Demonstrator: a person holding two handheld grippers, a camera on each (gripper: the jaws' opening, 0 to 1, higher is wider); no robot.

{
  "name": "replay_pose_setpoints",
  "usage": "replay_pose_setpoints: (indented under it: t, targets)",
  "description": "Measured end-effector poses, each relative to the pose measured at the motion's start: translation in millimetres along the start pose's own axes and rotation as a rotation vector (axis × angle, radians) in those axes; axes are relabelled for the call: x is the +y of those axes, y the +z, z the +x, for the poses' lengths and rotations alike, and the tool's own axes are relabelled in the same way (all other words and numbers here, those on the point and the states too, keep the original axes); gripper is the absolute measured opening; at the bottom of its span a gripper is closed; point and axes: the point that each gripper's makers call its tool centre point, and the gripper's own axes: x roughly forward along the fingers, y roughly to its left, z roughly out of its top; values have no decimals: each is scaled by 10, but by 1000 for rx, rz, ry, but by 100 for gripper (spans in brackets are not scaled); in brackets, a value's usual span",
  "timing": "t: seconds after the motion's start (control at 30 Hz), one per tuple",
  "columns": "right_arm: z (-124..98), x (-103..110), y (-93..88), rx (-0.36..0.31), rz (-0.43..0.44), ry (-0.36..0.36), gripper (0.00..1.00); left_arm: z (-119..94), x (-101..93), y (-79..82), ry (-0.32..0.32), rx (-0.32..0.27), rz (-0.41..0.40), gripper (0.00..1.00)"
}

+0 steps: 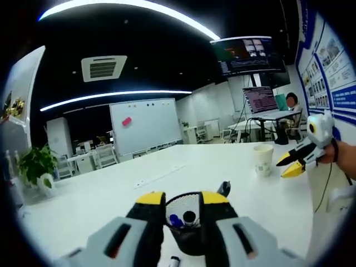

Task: Place the scattered laser pointers and whiteboard markers into the pen holder and stack the scattered paper cups together

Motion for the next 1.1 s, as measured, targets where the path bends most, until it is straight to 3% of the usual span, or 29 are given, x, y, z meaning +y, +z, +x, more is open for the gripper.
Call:
replay_pose_setpoints:
  t: [0.4, 0.87, 1.1]
  targets:
    - [24, 40, -2, -1, 1, 8, 27, -66, 78, -48, 19, 16, -18, 46]
    - [21, 44, -11, 1, 2, 8, 27, -117, 86, -77, 25, 16, -31, 50]
    - [26, 53, -13, 2, 1, 10, 27, -156, 131, -122, 46, 34, -38, 46]
